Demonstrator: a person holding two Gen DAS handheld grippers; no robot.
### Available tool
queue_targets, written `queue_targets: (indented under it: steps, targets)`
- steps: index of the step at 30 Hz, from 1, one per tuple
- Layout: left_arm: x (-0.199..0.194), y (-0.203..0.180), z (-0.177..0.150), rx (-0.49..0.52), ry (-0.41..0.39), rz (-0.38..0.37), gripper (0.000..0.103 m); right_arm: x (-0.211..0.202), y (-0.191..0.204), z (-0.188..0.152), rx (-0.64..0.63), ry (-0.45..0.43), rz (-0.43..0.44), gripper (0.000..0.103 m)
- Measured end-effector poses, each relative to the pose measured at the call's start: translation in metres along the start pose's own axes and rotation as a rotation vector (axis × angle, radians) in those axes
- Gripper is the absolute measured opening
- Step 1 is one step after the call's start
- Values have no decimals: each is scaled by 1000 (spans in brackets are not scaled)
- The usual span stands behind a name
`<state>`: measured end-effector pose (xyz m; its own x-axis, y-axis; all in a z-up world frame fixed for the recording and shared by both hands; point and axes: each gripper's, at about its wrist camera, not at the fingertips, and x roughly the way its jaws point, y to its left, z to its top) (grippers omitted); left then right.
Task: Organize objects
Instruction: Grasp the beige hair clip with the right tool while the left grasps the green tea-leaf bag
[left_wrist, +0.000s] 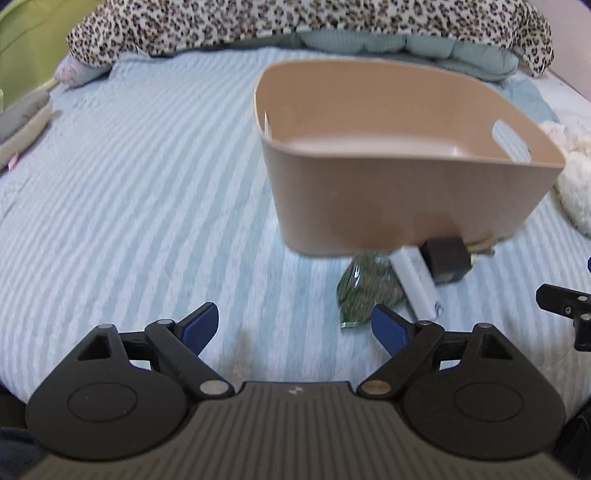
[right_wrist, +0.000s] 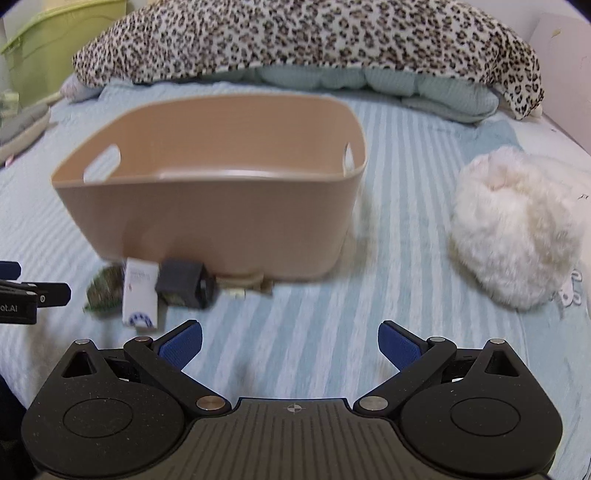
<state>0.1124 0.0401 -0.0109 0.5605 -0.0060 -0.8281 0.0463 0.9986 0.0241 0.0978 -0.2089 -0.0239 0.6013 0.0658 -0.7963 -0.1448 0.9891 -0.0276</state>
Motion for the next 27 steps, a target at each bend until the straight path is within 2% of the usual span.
queue_targets:
  steps: [12,18,27]
  targets:
    - [39,-5,-17,38,115,-28,90,36,3,-18,14,83,5,103]
    - [48,-10,-12,57,84,-32,92,55,1,-18,40,97,7,103]
    - [56,-14,-3,68,25,-46,97,74,5,-3,54,41,10,103]
